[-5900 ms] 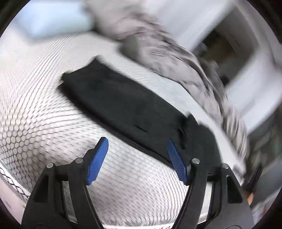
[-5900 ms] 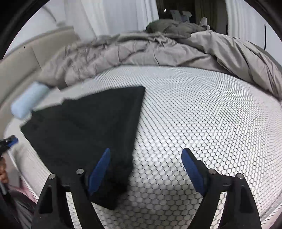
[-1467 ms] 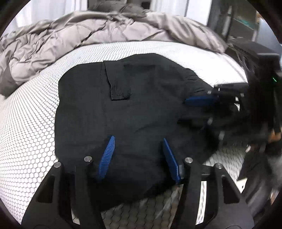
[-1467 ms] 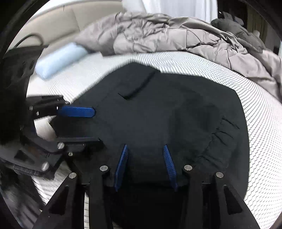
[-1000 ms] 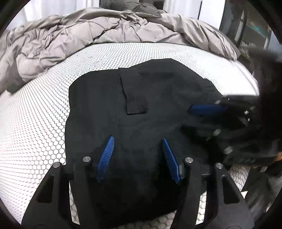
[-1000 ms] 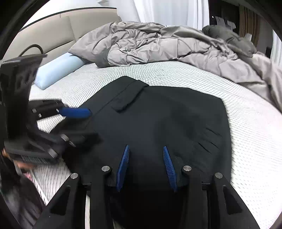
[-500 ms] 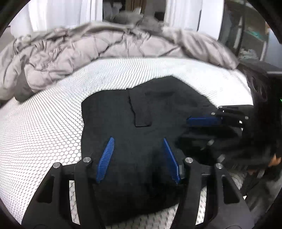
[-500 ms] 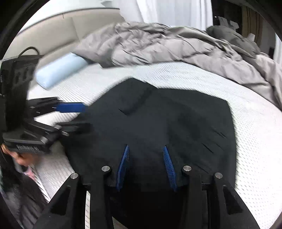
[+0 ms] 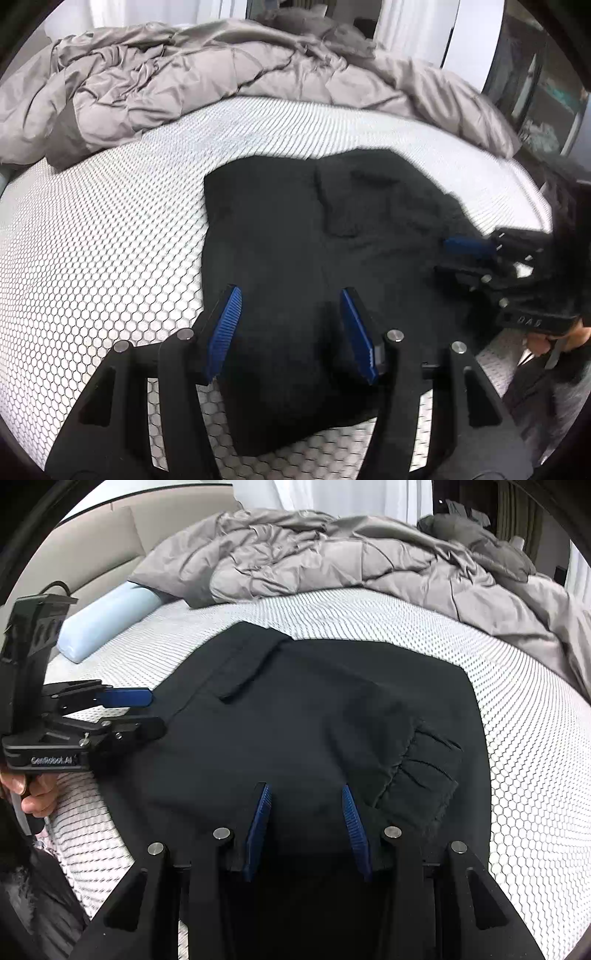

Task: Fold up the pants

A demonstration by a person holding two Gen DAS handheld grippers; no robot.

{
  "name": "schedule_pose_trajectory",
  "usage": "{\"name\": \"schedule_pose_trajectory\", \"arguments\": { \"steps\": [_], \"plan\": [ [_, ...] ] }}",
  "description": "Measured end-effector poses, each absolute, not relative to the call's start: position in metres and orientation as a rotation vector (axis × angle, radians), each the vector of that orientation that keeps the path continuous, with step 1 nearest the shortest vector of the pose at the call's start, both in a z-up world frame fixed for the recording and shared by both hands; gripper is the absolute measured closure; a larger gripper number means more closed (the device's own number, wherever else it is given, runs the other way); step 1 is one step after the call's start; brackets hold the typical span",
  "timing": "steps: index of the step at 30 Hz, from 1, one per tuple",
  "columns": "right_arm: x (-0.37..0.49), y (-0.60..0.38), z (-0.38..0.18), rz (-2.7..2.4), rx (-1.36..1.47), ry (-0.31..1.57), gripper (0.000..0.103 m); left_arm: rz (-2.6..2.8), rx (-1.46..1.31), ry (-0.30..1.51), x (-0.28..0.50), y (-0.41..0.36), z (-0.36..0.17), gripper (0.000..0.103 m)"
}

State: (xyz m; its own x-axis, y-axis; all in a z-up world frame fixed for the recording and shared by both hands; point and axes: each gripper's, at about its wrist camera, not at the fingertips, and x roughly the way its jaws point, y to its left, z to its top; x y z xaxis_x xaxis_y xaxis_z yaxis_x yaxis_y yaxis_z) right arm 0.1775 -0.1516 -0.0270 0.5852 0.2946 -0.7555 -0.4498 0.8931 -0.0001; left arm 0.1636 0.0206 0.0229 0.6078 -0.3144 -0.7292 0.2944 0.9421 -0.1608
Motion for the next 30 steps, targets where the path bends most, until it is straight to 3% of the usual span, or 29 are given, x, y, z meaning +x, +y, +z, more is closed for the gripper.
{"name": "schedule_pose_trajectory", "arguments": {
  "steps": [8, 18, 20, 25, 27, 30],
  "plan": [
    [0.207, -0.125, -0.035, 0.51, -0.123, 0.898, 0.062, -0.38, 0.059, 0.922, 0.199, -0.021, 0.006, 0.049],
    [0.183, -0.158, -0.035, 0.403, -0.259, 0.847, 0.066, -0.315, 0.045, 0.899, 0.181, 0.008, 0.005, 0.05],
    [0.179, -0.156, -0.029, 0.405, -0.25, 0.833, 0.065, -0.311, 0.025, 0.884, 0.175, 0.012, 0.012, 0.056],
    [0.198, -0.144, -0.018, 0.454, -0.136, 0.825, 0.065, -0.354, 0.016, 0.848, 0.201, 0.003, 0.032, 0.06],
    [0.217, -0.128, -0.019, 0.471, -0.113, 0.832, 0.065, -0.349, 0.042, 0.91, 0.224, -0.001, 0.02, 0.07],
    [0.238, -0.111, -0.043, 0.497, -0.147, 0.943, 0.065, -0.362, 0.036, 0.941, 0.242, 0.002, 0.002, 0.072]
  ]
}}
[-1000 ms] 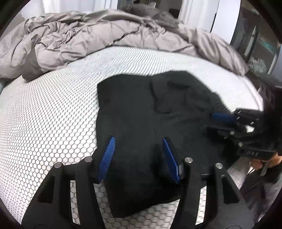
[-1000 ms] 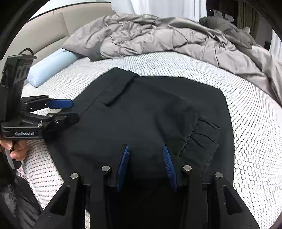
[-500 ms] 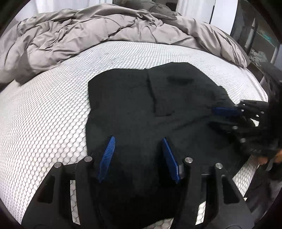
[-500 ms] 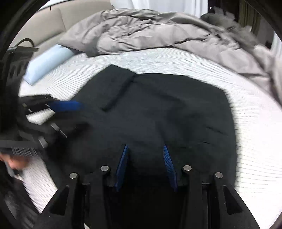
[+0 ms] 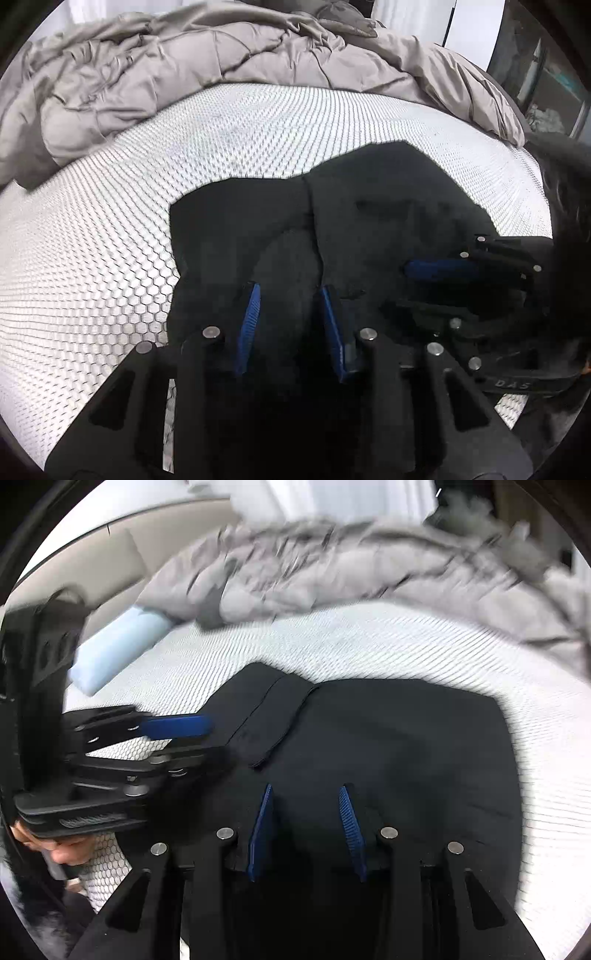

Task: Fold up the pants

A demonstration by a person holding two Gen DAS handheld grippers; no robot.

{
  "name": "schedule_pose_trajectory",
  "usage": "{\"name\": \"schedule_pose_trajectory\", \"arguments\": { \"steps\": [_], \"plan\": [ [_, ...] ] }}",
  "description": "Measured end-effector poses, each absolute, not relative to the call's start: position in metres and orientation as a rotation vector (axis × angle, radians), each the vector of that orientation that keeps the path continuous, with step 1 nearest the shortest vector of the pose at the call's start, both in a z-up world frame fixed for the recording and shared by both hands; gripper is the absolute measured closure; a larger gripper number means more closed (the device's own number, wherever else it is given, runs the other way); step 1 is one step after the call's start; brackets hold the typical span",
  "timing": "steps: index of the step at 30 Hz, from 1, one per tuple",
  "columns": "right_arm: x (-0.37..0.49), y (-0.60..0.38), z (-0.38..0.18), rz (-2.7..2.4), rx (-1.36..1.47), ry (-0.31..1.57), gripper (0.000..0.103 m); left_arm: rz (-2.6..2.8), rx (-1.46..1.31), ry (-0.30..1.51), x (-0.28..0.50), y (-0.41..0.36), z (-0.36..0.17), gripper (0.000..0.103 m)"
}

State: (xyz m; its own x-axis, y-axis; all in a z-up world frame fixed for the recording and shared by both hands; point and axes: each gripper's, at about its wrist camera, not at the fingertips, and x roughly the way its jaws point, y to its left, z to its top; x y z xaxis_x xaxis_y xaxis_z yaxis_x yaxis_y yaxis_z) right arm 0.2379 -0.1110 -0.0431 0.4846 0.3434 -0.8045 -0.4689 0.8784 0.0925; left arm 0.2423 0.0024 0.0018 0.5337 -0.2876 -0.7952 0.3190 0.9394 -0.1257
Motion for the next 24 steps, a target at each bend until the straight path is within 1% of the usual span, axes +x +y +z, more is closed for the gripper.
{"name": "schedule_pose_trajectory", "arguments": {
  "steps": [2, 4, 6, 7, 8, 9, 10, 11, 13, 15, 17, 19, 22, 23, 24],
  "plan": [
    [0.234, -0.111, -0.05, 0.477, -0.242, 0.941, 0.065, -0.368, 0.067, 0.925, 0.238, 0.006, 0.003, 0.072],
    [0.225, -0.125, -0.044, 0.38, -0.34, 0.934, 0.065, -0.374, 0.046, 0.929, 0.236, 0.014, 0.004, 0.07],
    [0.217, -0.144, -0.04, 0.329, -0.378, 0.92, 0.072, -0.352, 0.05, 0.94, 0.234, 0.015, 0.006, 0.069],
    [0.215, -0.153, -0.037, 0.354, -0.346, 0.929, 0.072, -0.338, 0.054, 0.94, 0.231, 0.016, 0.008, 0.069],
    [0.213, -0.157, -0.033, 0.364, -0.327, 0.927, 0.072, -0.332, 0.049, 0.941, 0.231, 0.017, 0.013, 0.071],
    [0.212, -0.158, -0.03, 0.369, -0.314, 0.924, 0.072, -0.332, 0.03, 0.926, 0.231, 0.019, 0.021, 0.071],
    [0.212, -0.157, -0.023, 0.386, -0.285, 0.906, 0.069, -0.333, -0.006, 0.891, 0.233, 0.021, 0.03, 0.071],
    [0.214, -0.155, -0.017, 0.409, -0.251, 0.881, 0.068, -0.33, -0.037, 0.87, 0.237, 0.021, 0.035, 0.071],
    [0.222, -0.148, -0.011, 0.444, -0.184, 0.845, 0.065, -0.313, -0.041, 0.879, 0.253, 0.016, 0.036, 0.071],
    [0.244, -0.13, -0.018, 0.416, -0.164, 0.839, 0.064, -0.28, -0.032, 0.922, 0.276, 0.008, 0.024, 0.071],
    [0.261, -0.116, -0.036, 0.411, -0.188, 0.894, 0.064, -0.263, -0.025, 0.966, 0.289, 0.004, 0.01, 0.071],
    [0.266, -0.109, -0.05, 0.394, -0.255, 0.927, 0.065, -0.281, -0.017, 0.967, 0.29, 0.006, 0.006, 0.07],
    [0.259, -0.125, -0.046, 0.297, -0.366, 0.908, 0.065, -0.259, 0.003, 0.962, 0.283, 0.018, 0.009, 0.07],
    [0.255, -0.138, -0.042, 0.264, -0.385, 0.9, 0.067, -0.235, -0.03, 0.972, 0.281, 0.027, 0.011, 0.069],
    [0.25, -0.152, -0.037, 0.303, -0.341, 0.898, 0.066, -0.191, -0.047, 0.983, 0.276, 0.034, 0.015, 0.07]
  ]
}}
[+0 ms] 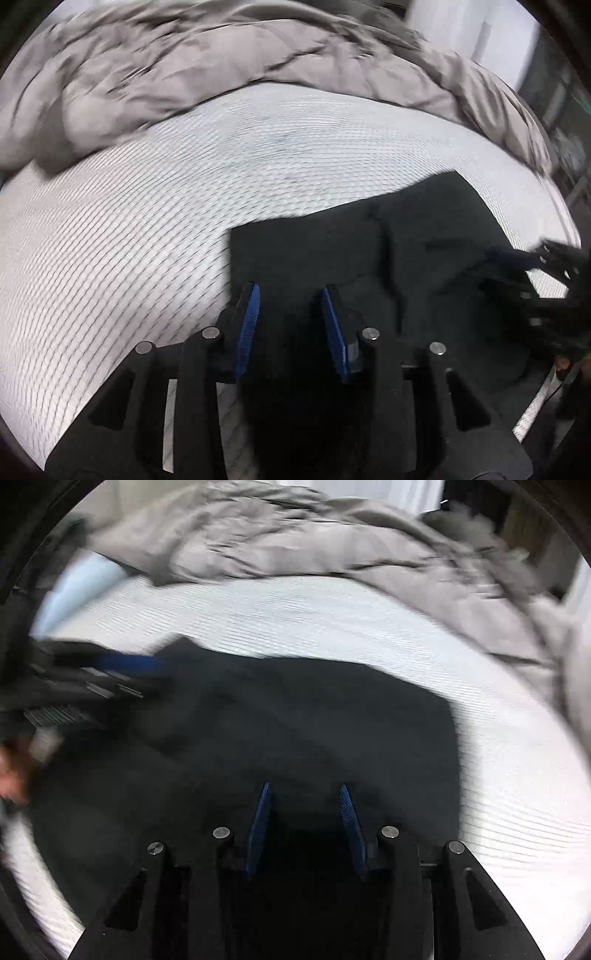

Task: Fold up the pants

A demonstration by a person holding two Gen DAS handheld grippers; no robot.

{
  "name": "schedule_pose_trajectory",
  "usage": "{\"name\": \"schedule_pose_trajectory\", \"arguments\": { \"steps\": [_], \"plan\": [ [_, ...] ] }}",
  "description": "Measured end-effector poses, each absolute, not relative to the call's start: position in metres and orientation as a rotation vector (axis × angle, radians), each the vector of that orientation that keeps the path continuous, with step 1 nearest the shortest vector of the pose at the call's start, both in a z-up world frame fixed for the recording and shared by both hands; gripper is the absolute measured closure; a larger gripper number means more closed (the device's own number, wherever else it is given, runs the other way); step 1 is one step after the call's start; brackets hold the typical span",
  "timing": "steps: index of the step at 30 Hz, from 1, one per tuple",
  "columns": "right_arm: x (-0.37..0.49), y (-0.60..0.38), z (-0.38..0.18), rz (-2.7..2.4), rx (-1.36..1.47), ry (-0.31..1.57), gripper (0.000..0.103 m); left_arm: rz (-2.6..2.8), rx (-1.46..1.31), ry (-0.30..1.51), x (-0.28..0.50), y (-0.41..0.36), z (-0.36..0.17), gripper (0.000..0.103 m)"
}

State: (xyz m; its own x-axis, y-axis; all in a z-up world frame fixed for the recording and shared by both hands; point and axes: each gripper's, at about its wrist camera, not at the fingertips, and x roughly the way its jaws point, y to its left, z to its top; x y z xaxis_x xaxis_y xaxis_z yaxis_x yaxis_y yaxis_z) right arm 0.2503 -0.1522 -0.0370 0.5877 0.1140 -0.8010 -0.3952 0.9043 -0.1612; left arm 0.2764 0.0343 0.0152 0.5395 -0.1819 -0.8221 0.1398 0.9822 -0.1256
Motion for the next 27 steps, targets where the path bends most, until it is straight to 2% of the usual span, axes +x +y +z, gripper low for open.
{"name": "schedule_pose_trajectory", "arguments": {
  "steps": [3, 4, 5, 6, 11, 16, 17, 18, 19, 21, 24, 25, 26, 27],
  "plan": [
    [0.227, -0.188, -0.013, 0.21, -0.329, 0.806, 0.052, -0.164, -0.076, 0.943, 0.255, 0.048, 0.029, 0.069],
    [0.219, -0.202, -0.005, 0.206, -0.291, 0.78, 0.043, -0.181, -0.114, 0.927, 0.244, 0.054, 0.033, 0.066],
    [0.212, -0.224, 0.002, 0.229, -0.196, 0.778, 0.03, -0.198, -0.154, 0.923, 0.233, 0.059, 0.033, 0.062],
    [0.21, -0.242, 0.002, 0.246, -0.101, 0.803, 0.027, -0.215, -0.19, 0.926, 0.224, 0.061, 0.031, 0.061],
    [0.215, -0.289, -0.032, 0.413, 0.297, 0.969, 0.027, -0.215, -0.385, 0.974, 0.191, 0.07, 0.001, 0.061],
    [0.221, -0.273, -0.056, 0.579, 0.474, 1.039, 0.027, -0.285, -0.506, 1.006, 0.188, 0.075, -0.018, 0.062],
    [0.224, -0.265, -0.055, 0.568, 0.434, 1.036, 0.033, -0.286, -0.526, 1.006, 0.188, 0.075, -0.021, 0.065],
    [0.227, -0.253, -0.053, 0.532, 0.365, 1.013, 0.046, -0.286, -0.541, 0.992, 0.191, 0.075, -0.017, 0.068],
    [0.23, -0.244, -0.051, 0.514, 0.326, 0.999, 0.068, -0.286, -0.53, 0.97, 0.193, 0.075, -0.013, 0.075],
    [0.236, -0.234, -0.041, 0.476, 0.288, 0.929, 0.077, -0.269, -0.469, 0.93, 0.198, 0.072, -0.004, 0.077],
    [0.246, -0.219, -0.034, 0.382, 0.178, 0.87, 0.075, -0.207, -0.342, 0.952, 0.21, 0.059, -0.004, 0.072],
    [0.247, -0.214, -0.036, 0.345, 0.123, 0.881, 0.067, -0.191, -0.325, 0.951, 0.21, 0.057, -0.005, 0.071],
    [0.248, -0.214, -0.037, 0.328, 0.091, 0.899, 0.054, -0.178, -0.307, 0.936, 0.204, 0.055, -0.004, 0.07],
    [0.246, -0.214, -0.038, 0.308, 0.07, 0.918, 0.05, -0.165, -0.282, 0.92, 0.199, 0.052, -0.001, 0.07]
  ]
}}
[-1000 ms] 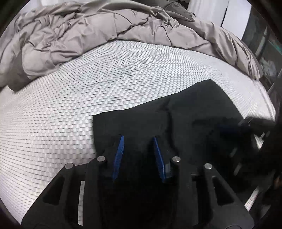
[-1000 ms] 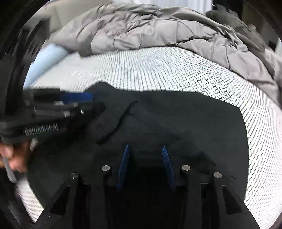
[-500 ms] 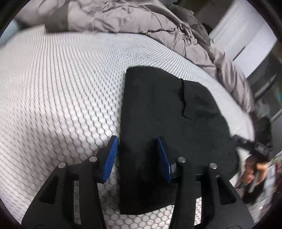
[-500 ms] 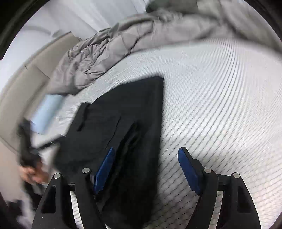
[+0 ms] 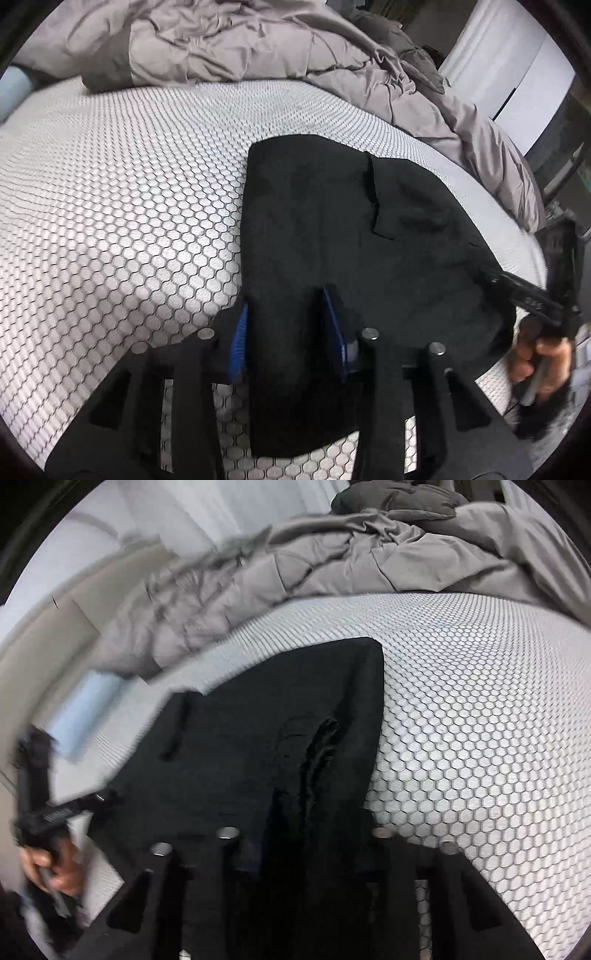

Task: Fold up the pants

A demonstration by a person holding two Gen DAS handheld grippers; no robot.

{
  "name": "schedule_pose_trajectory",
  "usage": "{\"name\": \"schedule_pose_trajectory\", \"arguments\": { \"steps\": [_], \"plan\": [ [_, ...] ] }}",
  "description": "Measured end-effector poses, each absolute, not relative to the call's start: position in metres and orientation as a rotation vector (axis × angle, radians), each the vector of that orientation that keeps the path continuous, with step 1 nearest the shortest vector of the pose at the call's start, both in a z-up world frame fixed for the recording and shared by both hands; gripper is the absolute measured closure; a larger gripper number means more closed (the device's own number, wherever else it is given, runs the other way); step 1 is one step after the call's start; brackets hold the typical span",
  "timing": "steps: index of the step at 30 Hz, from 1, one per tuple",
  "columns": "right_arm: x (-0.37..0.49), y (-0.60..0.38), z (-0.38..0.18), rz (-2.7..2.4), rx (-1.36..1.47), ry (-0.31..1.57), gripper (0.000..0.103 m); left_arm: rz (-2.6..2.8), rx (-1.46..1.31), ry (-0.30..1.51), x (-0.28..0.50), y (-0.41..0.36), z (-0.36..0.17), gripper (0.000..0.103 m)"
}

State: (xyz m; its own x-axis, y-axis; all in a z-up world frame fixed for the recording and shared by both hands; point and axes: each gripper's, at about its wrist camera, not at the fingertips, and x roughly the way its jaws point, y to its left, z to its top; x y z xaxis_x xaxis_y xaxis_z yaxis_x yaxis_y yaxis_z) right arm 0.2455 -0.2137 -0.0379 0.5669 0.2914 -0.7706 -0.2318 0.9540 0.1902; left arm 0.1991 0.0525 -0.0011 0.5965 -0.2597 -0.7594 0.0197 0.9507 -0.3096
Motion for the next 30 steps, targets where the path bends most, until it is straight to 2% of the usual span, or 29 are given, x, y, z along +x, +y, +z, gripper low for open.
{"name": "schedule_pose_trajectory", "arguments": {
  "steps": [1, 4, 7, 12, 14, 15, 17, 19, 20, 25, 30],
  "plan": [
    [0.243, -0.219, -0.036, 0.308, 0.075, 0.924, 0.047, -0.148, -0.249, 0.907, 0.193, 0.05, 0.003, 0.07],
    [0.223, -0.232, -0.025, 0.34, 0.115, 0.923, 0.045, -0.106, -0.147, 0.857, 0.174, 0.038, 0.016, 0.07],
    [0.2, -0.247, -0.026, 0.458, 0.207, 0.934, 0.03, -0.129, -0.101, 0.794, 0.154, 0.028, 0.032, 0.064],
    [0.178, -0.242, -0.043, 0.237, -0.111, 0.944, 0.03, -0.059, -0.091, 0.755, 0.128, 0.025, 0.037, 0.06],
    [0.162, -0.247, -0.035, 0.242, -0.126, 0.896, 0.026, -0.036, -0.102, 0.737, 0.117, 0.027, 0.039, 0.044],
    [0.153, -0.247, -0.029, 0.241, -0.129, 0.857, 0.022, -0.029, -0.109, 0.719, 0.109, 0.027, 0.04, 0.039],
    [0.132, -0.247, -0.015, 0.262, -0.124, 0.747, 0.008, -0.023, -0.101, 0.69, 0.097, 0.024, 0.044, 0.018],
    [0.115, -0.248, -0.006, 0.286, -0.12, 0.66, 0.0, -0.016, -0.089, 0.653, 0.082, 0.019, 0.049, 0.008],
    [0.105, -0.25, -0.003, 0.303, -0.116, 0.622, 0.0, -0.012, -0.083, 0.635, 0.075, 0.016, 0.051, 0.0],
    [0.083, -0.253, 0.003, 0.343, 0.0, 0.526, 0.0, -0.044, -0.057, 0.555, 0.045, -0.001, 0.062, 0.001],
    [0.094, -0.24, 0.003, 0.327, 0.006, 0.508, 0.0, -0.088, -0.021, 0.513, 0.031, -0.017, 0.067, 0.001]
  ]
}}
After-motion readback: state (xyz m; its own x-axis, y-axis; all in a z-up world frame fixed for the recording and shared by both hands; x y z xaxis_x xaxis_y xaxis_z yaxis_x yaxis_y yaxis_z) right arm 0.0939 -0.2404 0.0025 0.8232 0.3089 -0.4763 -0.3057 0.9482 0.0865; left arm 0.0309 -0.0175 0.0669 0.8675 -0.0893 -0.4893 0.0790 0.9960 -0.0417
